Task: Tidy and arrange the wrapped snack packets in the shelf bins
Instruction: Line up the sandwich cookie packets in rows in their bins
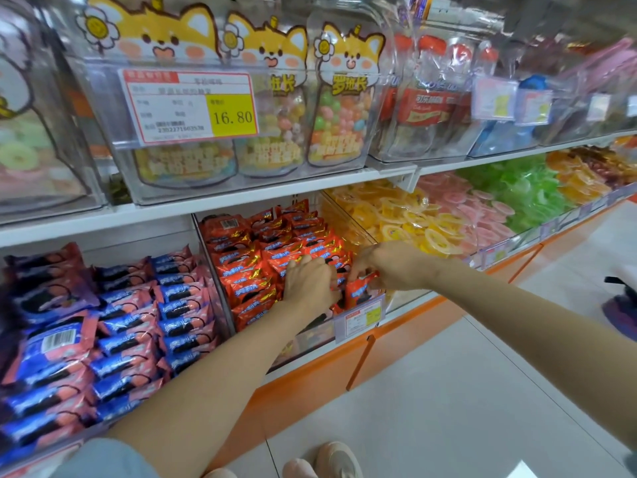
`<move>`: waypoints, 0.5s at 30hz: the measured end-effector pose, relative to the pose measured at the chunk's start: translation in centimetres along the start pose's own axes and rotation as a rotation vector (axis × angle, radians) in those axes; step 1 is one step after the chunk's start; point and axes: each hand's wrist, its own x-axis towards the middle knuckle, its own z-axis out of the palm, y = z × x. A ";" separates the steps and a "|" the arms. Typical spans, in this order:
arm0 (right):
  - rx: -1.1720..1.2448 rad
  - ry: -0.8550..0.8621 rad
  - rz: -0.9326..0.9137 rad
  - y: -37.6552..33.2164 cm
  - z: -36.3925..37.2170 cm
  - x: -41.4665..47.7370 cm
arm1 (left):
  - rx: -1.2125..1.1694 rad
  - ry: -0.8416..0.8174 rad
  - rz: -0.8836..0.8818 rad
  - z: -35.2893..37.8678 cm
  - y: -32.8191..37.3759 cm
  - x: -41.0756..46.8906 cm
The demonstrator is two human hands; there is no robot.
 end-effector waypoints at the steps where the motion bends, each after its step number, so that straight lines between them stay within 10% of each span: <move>1: -0.076 -0.008 -0.004 -0.1 0.3 0.3 | -0.021 -0.012 0.004 -0.3 -0.1 -0.1; 15: -0.305 -0.065 -0.064 0.1 1.8 2.3 | -0.056 -0.250 0.051 -3.6 -4.7 -4.1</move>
